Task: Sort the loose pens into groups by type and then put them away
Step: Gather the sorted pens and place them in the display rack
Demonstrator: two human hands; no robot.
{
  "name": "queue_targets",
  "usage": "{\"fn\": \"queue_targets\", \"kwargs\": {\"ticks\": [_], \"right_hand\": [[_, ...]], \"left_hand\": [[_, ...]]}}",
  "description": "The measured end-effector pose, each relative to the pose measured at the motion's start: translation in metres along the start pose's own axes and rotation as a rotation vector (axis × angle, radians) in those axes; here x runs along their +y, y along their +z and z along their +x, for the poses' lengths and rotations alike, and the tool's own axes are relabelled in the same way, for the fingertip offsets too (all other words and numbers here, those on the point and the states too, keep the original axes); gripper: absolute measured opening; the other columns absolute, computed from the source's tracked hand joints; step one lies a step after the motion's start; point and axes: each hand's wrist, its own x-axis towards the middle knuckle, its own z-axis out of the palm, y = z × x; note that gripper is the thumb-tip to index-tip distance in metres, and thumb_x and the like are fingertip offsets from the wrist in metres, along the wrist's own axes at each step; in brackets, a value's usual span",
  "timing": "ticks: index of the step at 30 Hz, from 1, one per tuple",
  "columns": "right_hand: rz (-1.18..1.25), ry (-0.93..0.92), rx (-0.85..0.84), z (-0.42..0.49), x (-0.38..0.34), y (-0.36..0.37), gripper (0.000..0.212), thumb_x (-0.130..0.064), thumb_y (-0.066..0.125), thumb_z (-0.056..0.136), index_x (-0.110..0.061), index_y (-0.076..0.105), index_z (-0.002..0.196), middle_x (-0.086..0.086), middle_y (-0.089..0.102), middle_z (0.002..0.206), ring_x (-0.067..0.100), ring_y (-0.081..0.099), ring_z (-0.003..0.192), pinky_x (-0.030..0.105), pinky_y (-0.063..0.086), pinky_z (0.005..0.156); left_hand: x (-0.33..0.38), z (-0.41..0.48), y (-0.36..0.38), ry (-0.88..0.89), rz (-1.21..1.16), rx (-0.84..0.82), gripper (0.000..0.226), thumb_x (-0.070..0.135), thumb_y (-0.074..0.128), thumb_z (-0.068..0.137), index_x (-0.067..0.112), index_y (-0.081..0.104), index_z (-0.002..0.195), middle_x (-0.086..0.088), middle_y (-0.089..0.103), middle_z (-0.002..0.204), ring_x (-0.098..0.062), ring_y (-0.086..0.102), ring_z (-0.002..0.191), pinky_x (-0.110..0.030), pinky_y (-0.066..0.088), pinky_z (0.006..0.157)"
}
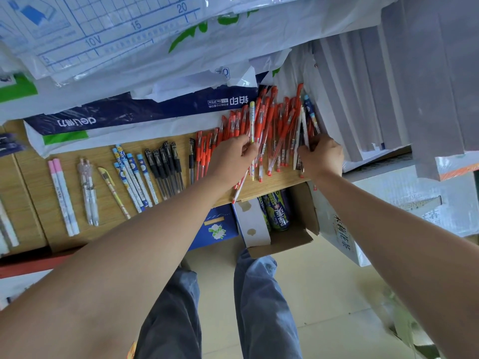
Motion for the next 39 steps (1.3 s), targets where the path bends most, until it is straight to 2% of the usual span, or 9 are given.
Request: {"fn": "queue_targets", "kwargs": {"ticks": [3,8,11,17,23,27,33,36,39], "right_hand": [[-0.031,-0.006,-0.026,0.0,0.0,0.005,0.024,-0.026,0.067,0.084,-0.004,0.062,0.093,0.012,0.065,0.083,0.029,0.064,0.078,0.034,0.052,0.066],[-0.089,-0.004,-0.046,-0.002,-0.004,0.007,0.046,-0.03,0.074,0.078,-0.003,0.054,0.109,0.017,0.064,0.105,0.034,0.063,0.095,0.04,0.054,0.075],[-0.125,-0.025,-0.026,-0.002,-0.003,0.009,0.039,-0.026,0.076,0.076,-0.006,0.059,0.105,0.013,0.066,0.099,0.032,0.065,0.089,0.034,0.051,0.067],[-0.138,-0.023,0.024,-0.007,-0.002,0.011,0.038,-0.031,0.077,0.076,-0.006,0.065,0.101,0.014,0.067,0.095,0.034,0.065,0.087,0.045,0.057,0.073],[-0.068,0.027,-0.027,-0.006,-0.004,0.009,0.024,-0.033,0.068,0.079,-0.009,0.063,0.082,0.005,0.058,0.075,0.023,0.055,0.07,0.028,0.041,0.058],[0.109,0.069,-0.08,-0.01,-0.007,-0.001,0.028,-0.027,0.053,0.089,-0.015,0.046,0.064,-0.003,0.048,0.058,0.01,0.046,0.05,0.021,0.031,0.043],[0.349,-0.022,-0.183,-0.018,-0.014,-0.017,0.019,-0.02,0.046,0.093,-0.007,0.055,0.081,0.006,0.058,0.064,0.006,0.048,0.043,0.017,0.036,0.038],[0.367,-0.103,-0.299,-0.03,-0.025,-0.016,0.018,-0.024,0.049,0.096,-0.012,0.062,0.091,0.0,0.063,0.073,-0.003,0.053,0.052,0.011,0.039,0.05],[0.336,-0.161,-0.429,-0.044,-0.037,-0.007,0.033,-0.036,0.047,0.097,-0.007,0.061,0.096,0.016,0.062,0.08,0.018,0.051,0.065,0.029,0.04,0.064]], "left_hand": [[0.001,0.0,-0.001,-0.005,-0.008,-0.004,0.035,0.029,0.047,0.099,0.003,0.056,0.078,-0.008,0.057,0.064,-0.017,0.044,0.053,-0.032,0.035,0.051],[-0.001,-0.001,0.0,-0.008,-0.014,-0.004,0.032,0.029,0.048,0.099,0.008,0.057,0.078,-0.011,0.065,0.072,-0.013,0.044,0.051,-0.029,0.034,0.05],[0.001,-0.001,0.0,-0.018,-0.018,-0.009,0.031,0.029,0.048,0.099,0.011,0.053,0.074,-0.012,0.064,0.071,-0.013,0.042,0.05,-0.029,0.032,0.05],[-0.001,-0.001,-0.004,-0.039,-0.048,-0.008,0.035,0.03,0.047,0.099,0.001,0.058,0.082,-0.016,0.068,0.08,-0.028,0.052,0.056,-0.043,0.042,0.053],[0.001,-0.003,-0.005,-0.042,-0.044,-0.019,0.034,0.03,0.047,0.099,0.002,0.06,0.084,-0.015,0.066,0.077,-0.033,0.061,0.067,-0.043,0.047,0.058],[0.001,-0.006,-0.008,-0.056,-0.042,-0.031,0.034,0.03,0.046,0.099,0.002,0.06,0.086,-0.013,0.067,0.08,-0.031,0.061,0.068,-0.038,0.045,0.057],[0.004,-0.017,-0.015,-0.119,-0.18,-0.031,0.023,0.023,0.046,0.1,0.003,0.058,0.097,-0.005,0.071,0.084,-0.023,0.055,0.05,-0.031,0.04,0.046],[0.004,-0.027,-0.025,-0.175,-0.258,-0.021,0.016,0.016,0.044,0.1,0.005,0.056,0.102,-0.006,0.07,0.086,-0.014,0.061,0.051,-0.027,0.048,0.047],[0.0,-0.04,-0.042,-0.278,-0.412,-0.026,0.015,0.012,0.042,0.1,0.0,0.052,0.101,-0.008,0.066,0.078,-0.022,0.065,0.067,-0.031,0.054,0.059]]}}
